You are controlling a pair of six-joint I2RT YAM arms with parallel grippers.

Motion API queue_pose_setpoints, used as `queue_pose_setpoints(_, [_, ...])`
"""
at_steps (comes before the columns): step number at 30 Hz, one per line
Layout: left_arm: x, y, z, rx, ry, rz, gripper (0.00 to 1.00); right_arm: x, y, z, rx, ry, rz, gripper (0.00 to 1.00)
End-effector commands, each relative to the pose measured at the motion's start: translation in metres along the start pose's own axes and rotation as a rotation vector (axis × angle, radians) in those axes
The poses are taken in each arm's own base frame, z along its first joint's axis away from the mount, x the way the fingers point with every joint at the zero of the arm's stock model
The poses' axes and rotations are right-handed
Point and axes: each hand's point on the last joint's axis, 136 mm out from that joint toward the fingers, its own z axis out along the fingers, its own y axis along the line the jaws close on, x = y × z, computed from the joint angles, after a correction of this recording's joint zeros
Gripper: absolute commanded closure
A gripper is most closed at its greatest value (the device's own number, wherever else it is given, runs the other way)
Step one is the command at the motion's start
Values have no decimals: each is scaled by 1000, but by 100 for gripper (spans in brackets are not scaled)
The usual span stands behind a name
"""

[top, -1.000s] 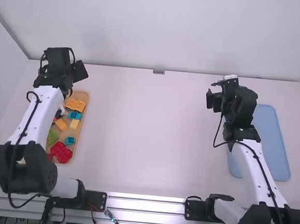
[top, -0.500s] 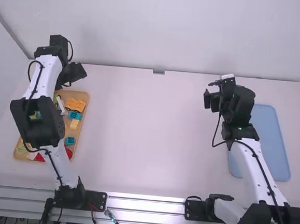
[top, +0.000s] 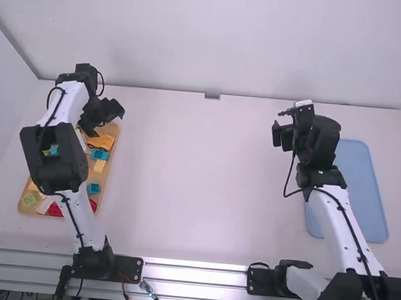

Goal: Assemble lego blocks to make yellow taxi

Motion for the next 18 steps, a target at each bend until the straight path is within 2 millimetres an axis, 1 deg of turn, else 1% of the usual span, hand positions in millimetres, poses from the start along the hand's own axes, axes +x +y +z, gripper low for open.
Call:
queue_pose_setpoints(1, [8, 4, 11, -15, 17, -59, 1, -12, -4, -1, 8, -22, 0, 1])
queue_pose_setpoints(4, [9, 7, 28, -9, 6, -55, 1, -12, -4, -1, 7, -18, 1, 1])
queue_pose_setpoints(5, [9, 7, 30, -8, 5, -55, 1, -11, -4, -1, 6, -15, 1, 1])
queue_pose_setpoints(7, [6, 10, 34, -1, -4, -71, 8, -9, -3, -1, 3, -9, 0, 1])
queue_pose_setpoints(9, [5, 13, 38, 0, -9, -110, 10, -8, -3, -1, 3, -3, 1, 1])
queue_pose_setpoints(11, [3, 20, 40, -9, -11, -180, 12, -7, -3, -1, 2, 0, 2, 1])
queue_pose_setpoints(13, [0, 29, 40, -46, -29, -239, 12, -7, -3, -1, 2, 2, 2, 1])
queue_pose_setpoints(15, [-2, 44, 40, -110, -60, -299, 10, -6, -3, -1, 1, 4, 3, 1])
queue_pose_setpoints(18, [-2, 50, 40, -143, -72, -315, 9, -5, -2, -1, -1, 8, 3, 1])
